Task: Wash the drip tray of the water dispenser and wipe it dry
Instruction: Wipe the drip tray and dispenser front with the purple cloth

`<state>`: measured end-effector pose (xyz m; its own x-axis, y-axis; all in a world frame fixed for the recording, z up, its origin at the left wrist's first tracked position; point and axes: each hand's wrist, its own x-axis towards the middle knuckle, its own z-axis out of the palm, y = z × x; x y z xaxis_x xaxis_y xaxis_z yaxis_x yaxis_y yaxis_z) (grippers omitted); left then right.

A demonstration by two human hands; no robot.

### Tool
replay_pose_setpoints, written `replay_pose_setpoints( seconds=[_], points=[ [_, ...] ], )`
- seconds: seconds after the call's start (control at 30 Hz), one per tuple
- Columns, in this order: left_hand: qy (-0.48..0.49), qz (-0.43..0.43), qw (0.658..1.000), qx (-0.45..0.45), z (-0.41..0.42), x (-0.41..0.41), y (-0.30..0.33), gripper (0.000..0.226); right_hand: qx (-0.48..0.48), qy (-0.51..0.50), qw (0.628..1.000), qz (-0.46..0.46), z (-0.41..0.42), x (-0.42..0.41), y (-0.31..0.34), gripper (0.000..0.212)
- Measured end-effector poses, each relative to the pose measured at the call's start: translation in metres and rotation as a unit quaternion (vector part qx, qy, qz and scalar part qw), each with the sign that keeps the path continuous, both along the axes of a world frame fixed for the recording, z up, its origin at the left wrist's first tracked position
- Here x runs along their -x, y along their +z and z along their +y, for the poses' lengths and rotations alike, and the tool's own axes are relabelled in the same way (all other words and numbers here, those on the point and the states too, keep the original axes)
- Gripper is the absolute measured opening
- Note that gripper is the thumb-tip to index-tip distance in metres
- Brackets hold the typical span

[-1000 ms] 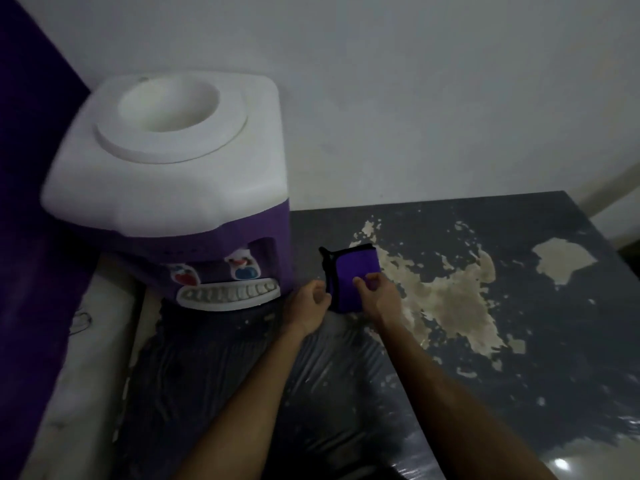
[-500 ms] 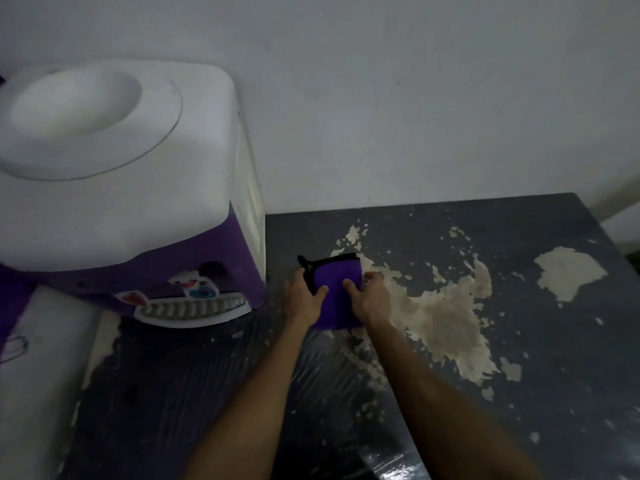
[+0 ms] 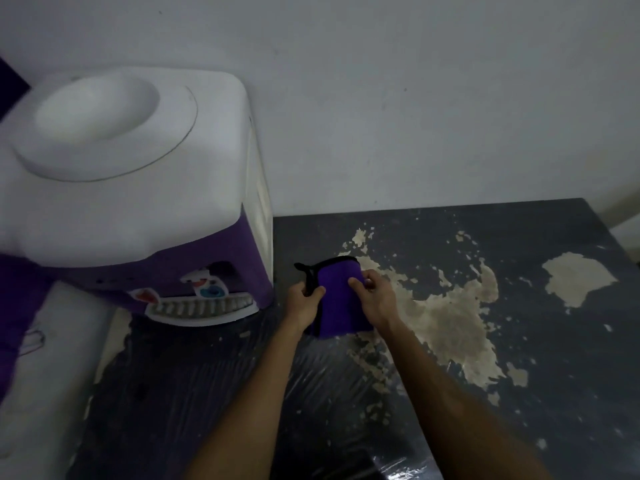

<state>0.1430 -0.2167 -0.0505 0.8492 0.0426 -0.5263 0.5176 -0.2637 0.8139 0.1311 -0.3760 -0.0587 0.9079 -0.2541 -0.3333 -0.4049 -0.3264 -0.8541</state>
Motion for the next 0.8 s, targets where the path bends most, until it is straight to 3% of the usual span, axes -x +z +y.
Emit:
replay_pose_setpoints(
  seconds=[0.17, 0.33, 0.47, 0.8],
  points=[
    [0.028, -0.013, 0.999, 0.030, 0.037, 0.016, 0.005, 0.018, -0.046, 0.010, 0.999, -0.022, 0.026, 0.010, 0.014, 0.023],
    [0.025, 0.020, 0.998, 0.058, 0.082, 0.042, 0.011, 0.034, -0.064, 0.027, 0.997, -0.024, 0.061, 0.031, 0.019, 0.022],
    [0.032, 0.030, 0.996, 0.078, 0.111, 0.065, 0.018, 0.007, -0.060, 0.022, 0.997, -0.035, 0.089, 0.054, 0.019, 0.016],
    [0.063, 0.070, 0.988, 0.124, 0.190, 0.097, 0.018, 0.023, -0.044, 0.035, 0.997, -0.059, 0.175, 0.091, 0.013, 0.018]
  ],
)
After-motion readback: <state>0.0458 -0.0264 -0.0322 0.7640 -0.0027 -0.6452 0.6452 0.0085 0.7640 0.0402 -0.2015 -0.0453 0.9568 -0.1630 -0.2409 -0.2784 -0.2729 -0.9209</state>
